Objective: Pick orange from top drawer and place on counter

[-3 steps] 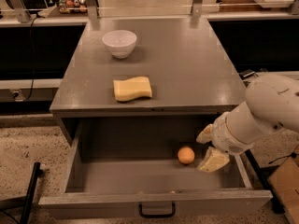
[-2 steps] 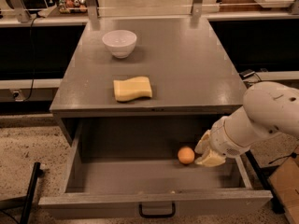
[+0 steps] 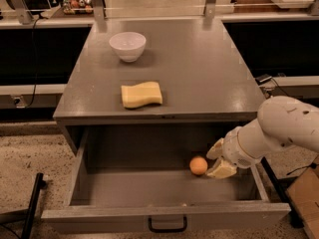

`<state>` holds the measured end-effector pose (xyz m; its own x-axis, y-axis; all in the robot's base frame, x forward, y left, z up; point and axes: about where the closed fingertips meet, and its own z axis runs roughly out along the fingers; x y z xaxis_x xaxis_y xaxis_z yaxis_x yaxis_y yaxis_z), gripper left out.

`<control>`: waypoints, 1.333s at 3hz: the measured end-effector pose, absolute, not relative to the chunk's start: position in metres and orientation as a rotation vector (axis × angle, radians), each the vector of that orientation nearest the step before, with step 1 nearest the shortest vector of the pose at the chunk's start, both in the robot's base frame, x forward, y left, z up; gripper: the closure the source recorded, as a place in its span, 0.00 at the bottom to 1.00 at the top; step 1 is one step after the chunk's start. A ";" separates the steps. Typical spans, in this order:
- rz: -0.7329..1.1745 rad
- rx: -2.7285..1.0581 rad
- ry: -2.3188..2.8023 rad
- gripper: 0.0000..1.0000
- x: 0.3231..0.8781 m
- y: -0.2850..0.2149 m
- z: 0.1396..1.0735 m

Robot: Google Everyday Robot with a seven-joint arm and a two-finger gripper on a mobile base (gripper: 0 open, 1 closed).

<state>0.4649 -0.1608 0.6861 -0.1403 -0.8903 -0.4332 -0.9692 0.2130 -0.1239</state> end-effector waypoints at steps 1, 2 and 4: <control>0.247 -1.674 2.096 0.53 0.472 -0.161 0.677; 0.244 -1.640 2.089 0.53 0.478 -0.158 0.668; 0.236 -1.616 2.079 0.17 0.483 -0.158 0.651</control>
Offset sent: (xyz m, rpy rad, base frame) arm 0.0213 0.0038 -0.0293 0.0538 -0.0549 -0.0807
